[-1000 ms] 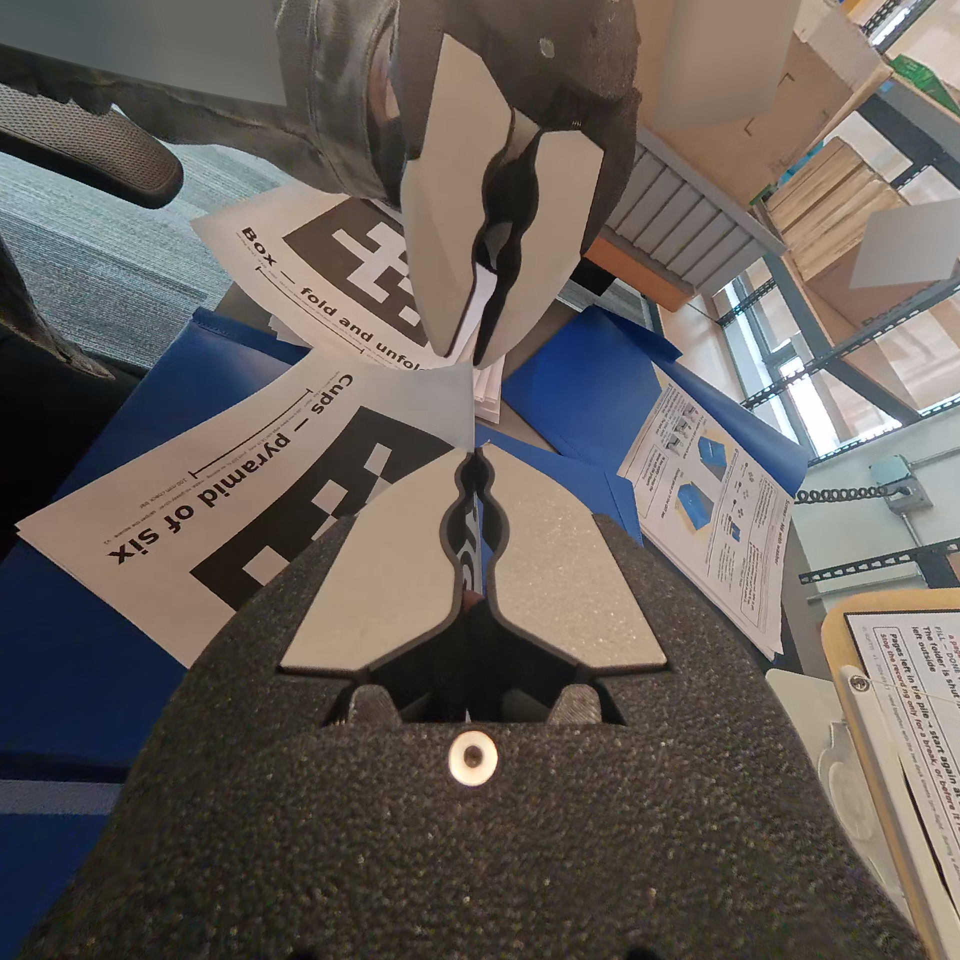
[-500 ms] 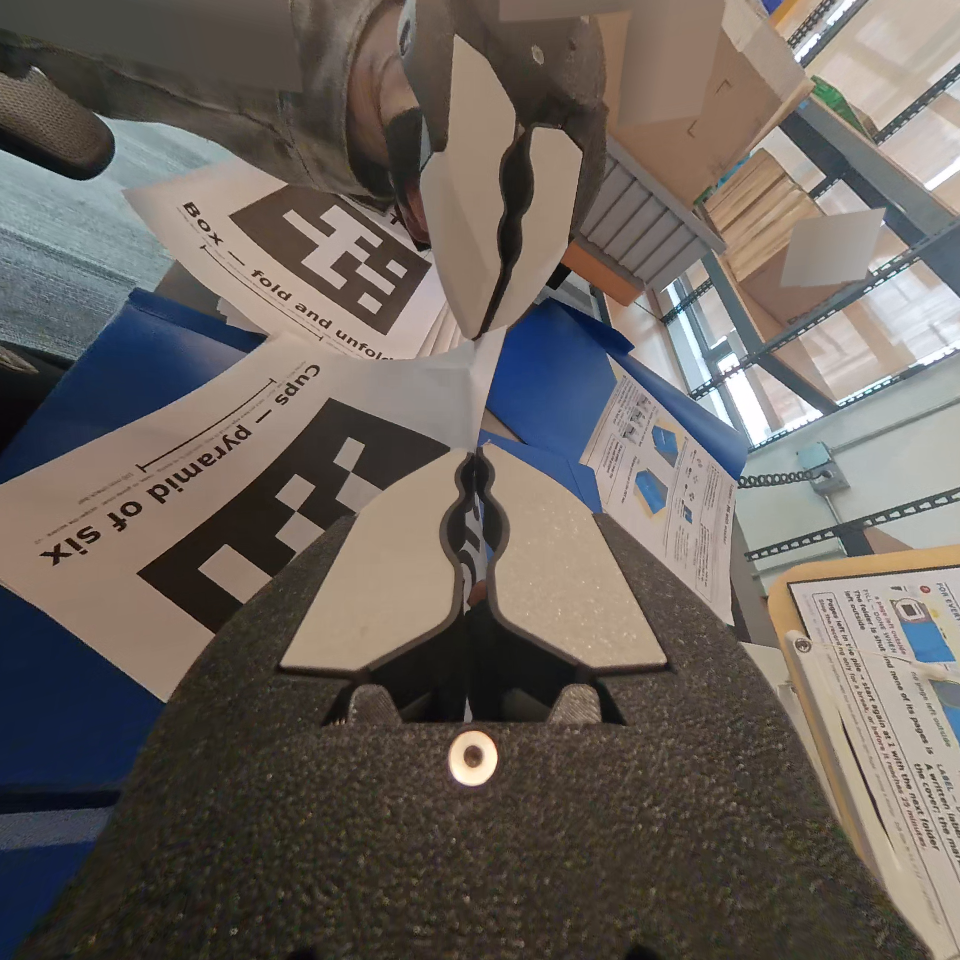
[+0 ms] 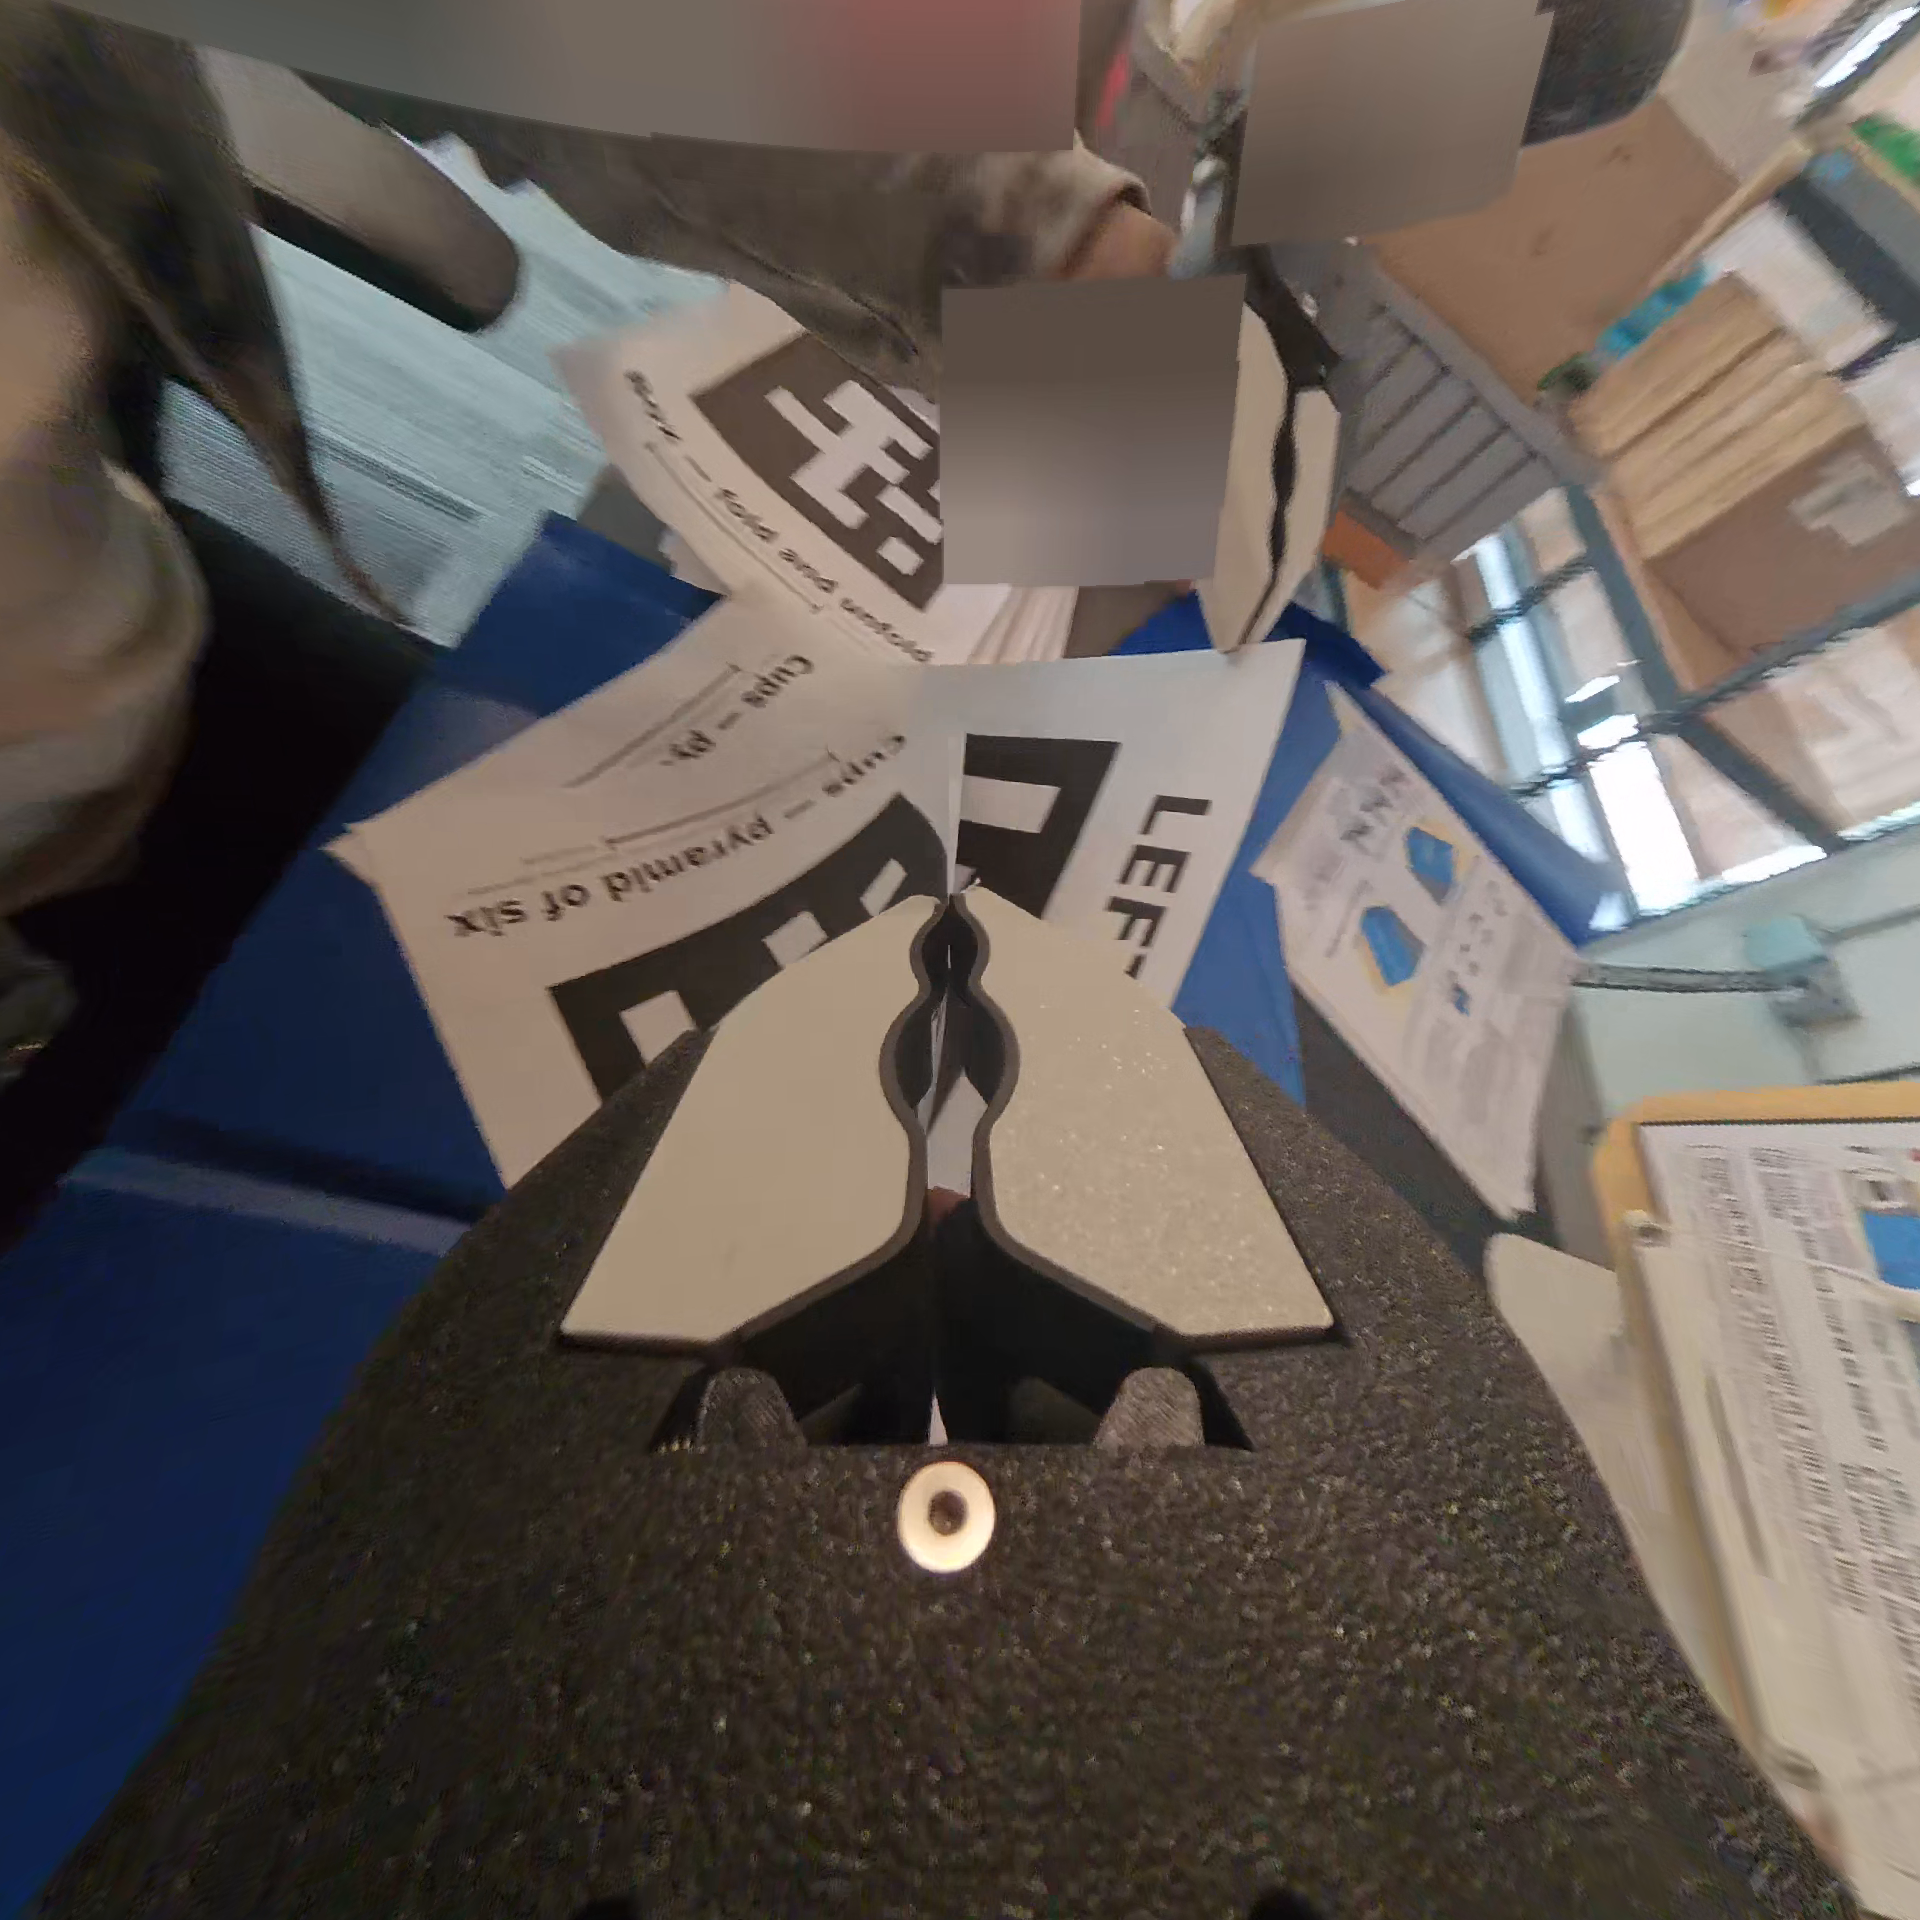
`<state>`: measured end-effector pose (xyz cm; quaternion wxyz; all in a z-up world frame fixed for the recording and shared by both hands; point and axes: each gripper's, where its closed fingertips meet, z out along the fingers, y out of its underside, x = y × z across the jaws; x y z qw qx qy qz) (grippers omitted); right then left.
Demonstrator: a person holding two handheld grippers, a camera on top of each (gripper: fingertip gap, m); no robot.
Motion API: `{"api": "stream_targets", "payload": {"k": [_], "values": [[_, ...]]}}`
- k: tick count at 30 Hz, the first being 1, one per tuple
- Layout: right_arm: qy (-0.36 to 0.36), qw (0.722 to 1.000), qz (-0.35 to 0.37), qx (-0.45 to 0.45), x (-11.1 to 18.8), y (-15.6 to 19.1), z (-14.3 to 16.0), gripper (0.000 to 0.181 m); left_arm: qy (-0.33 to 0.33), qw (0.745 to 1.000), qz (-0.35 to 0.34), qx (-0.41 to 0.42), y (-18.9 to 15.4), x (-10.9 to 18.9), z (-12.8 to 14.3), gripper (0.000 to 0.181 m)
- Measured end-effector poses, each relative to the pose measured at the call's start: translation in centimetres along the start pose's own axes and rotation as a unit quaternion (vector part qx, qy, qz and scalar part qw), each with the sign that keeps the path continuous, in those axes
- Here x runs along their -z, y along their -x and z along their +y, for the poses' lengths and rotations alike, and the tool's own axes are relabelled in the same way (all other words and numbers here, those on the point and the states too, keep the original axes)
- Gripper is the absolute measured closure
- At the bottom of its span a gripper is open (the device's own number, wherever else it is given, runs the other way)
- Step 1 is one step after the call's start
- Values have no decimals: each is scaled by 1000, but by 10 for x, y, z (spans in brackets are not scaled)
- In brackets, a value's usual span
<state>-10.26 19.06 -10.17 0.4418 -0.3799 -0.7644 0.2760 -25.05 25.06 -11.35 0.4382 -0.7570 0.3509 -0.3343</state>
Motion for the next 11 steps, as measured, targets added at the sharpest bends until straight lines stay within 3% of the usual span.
{"api": "stream_targets", "payload": {"k": [1,7,11], "values": [[0,1000,-17,-16,7,0,1,181,6,1000,-4,7,7,-1,3,181],[25,994,-77,-77,31,-26,21,181,5,998,-24,56,48,-10,14,180],[81,963,-174,-188,26,-39,59,181,3,995,-38,97,78,-22,21,181]]}}
